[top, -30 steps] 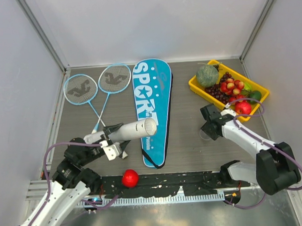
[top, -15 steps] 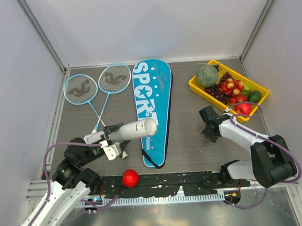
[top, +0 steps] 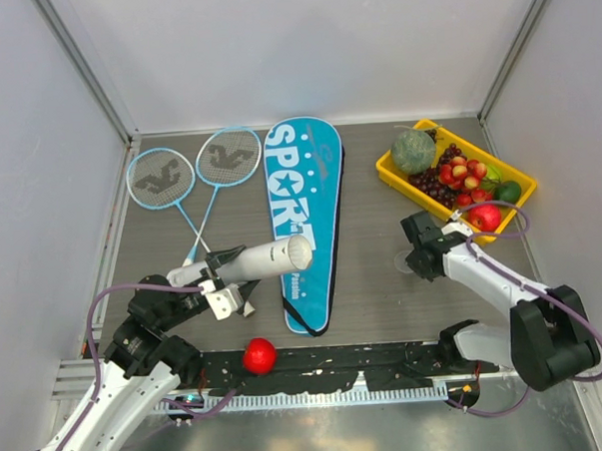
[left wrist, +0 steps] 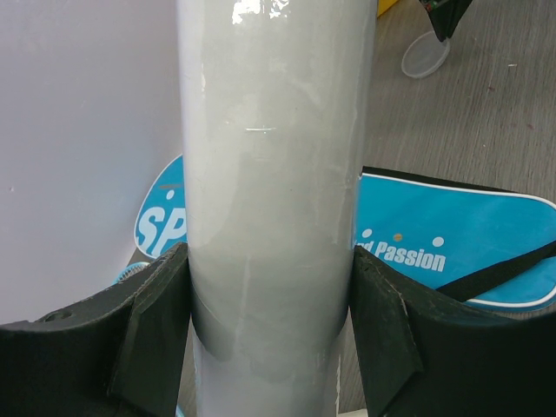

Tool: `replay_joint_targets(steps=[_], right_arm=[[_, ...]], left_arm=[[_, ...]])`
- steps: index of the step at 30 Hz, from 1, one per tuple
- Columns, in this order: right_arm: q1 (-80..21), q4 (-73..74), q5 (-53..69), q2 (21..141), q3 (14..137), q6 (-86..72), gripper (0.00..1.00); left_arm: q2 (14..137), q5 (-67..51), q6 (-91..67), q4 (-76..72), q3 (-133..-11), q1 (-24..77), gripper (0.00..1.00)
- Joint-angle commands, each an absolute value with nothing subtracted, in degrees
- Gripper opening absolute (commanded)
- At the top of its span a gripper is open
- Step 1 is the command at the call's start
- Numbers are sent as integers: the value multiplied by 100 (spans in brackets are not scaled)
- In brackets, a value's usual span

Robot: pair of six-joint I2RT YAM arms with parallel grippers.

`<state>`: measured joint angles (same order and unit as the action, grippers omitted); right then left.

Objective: Pack up the badminton gear

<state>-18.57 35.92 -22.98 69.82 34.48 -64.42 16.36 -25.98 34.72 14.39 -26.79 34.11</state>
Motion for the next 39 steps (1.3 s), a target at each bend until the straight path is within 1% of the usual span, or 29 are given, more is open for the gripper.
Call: replay_joint_targets(steps=[1, 7, 11, 12, 13, 14, 17, 21, 24, 32, 39], right_arm=[[-1837, 3235, -2321, 6251, 3560, -5830, 5], [-1837, 2049, -1373, 4993, 3480, -4660, 5], [-1837, 1153, -90, 4290, 3472, -3956, 5], [-1854, 760, 626, 4115, 3446, -3851, 5], [-1846, 582, 876, 4026, 3445, -3850, 5], [-1846, 197, 1479, 3904, 3471, -3841, 5], [-1898, -316, 2615, 3858, 3673, -3920, 5], [-2100, -729, 3575, 3893, 4078, -4051, 5], [-2390, -1107, 3797, 3929, 4288, -4192, 5], [-3602, -712, 3569, 4491, 4922, -3859, 5], [-4051, -528, 3419, 4992, 5027, -3718, 5]], left_arm=[[1626, -2575, 3472, 984, -2760, 3410, 13], [1652, -2531, 3480, 984, -2760, 3401, 13], [1705, -2522, 3480, 984, -2769, 3410, 13], [1714, -2505, 3472, 993, -2760, 3410, 13], [1731, -2514, 3480, 1002, -2768, 3410, 13], [1731, -2514, 3480, 985, -2769, 3410, 13], [1749, -2487, 3480, 984, -2769, 3401, 13], [1775, -2496, 3480, 1002, -2777, 3410, 13], [1784, -2505, 3480, 1002, -2777, 3401, 13], [1740, -2505, 3489, 1011, -2760, 3410, 13], [1731, -2505, 3489, 1011, -2777, 3401, 13]])
